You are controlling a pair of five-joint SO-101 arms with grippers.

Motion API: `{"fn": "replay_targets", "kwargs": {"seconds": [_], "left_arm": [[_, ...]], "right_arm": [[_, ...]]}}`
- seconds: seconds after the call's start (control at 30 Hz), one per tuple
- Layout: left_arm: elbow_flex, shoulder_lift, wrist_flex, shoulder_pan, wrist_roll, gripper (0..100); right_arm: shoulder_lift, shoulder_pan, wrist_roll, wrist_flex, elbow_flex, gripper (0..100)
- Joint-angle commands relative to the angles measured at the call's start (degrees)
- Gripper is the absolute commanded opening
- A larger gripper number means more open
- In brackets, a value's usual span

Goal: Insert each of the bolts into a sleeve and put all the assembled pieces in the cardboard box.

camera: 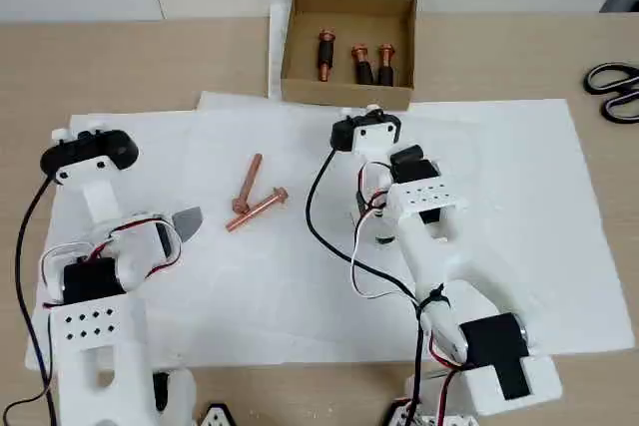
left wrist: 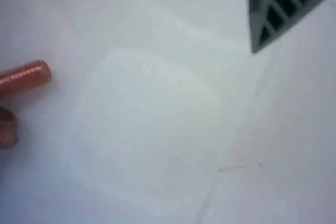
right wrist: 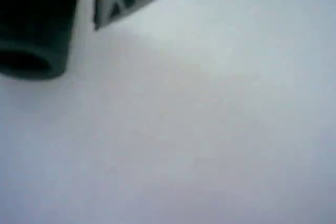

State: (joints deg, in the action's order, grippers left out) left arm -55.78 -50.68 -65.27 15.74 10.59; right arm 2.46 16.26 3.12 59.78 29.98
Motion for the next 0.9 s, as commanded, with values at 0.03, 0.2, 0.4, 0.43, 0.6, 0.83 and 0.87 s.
{"fn": "replay_targets", "kwargs": {"seconds": [0.03,0.2,0.4,0.43,0.6,0.83,0.87], "left_arm": [[0.31,-0.97,-0.26,-0.18,-0.18,32],[0.22,-0.97,-0.97,-0.18,-0.18,32],[0.22,-0.97,-0.97,-0.18,-0.18,32],[0.22,-0.97,-0.97,-0.18,-0.18,32],[2.86,-1.32,-3.60,-0.18,-1.41,32],[19.30,-0.70,-15.47,-0.35,-9.05,32],[21.23,-0.35,-16.44,-1.41,-9.32,32]], "right_arm": [[-0.13,0.13,0.26,-0.75,-0.18,12.9],[-4.70,0.13,0.26,-0.75,-0.53,12.8],[-6.11,0.13,0.53,-2.33,-0.62,5.8],[-6.02,0.13,0.62,-2.33,-0.97,1.1],[-1.54,0.13,3.52,3.74,-4.31,0.6],[15.43,-0.40,6.24,15.08,-9.41,0.4],[17.80,-1.01,6.68,16.48,-10.20,0.4]]}}
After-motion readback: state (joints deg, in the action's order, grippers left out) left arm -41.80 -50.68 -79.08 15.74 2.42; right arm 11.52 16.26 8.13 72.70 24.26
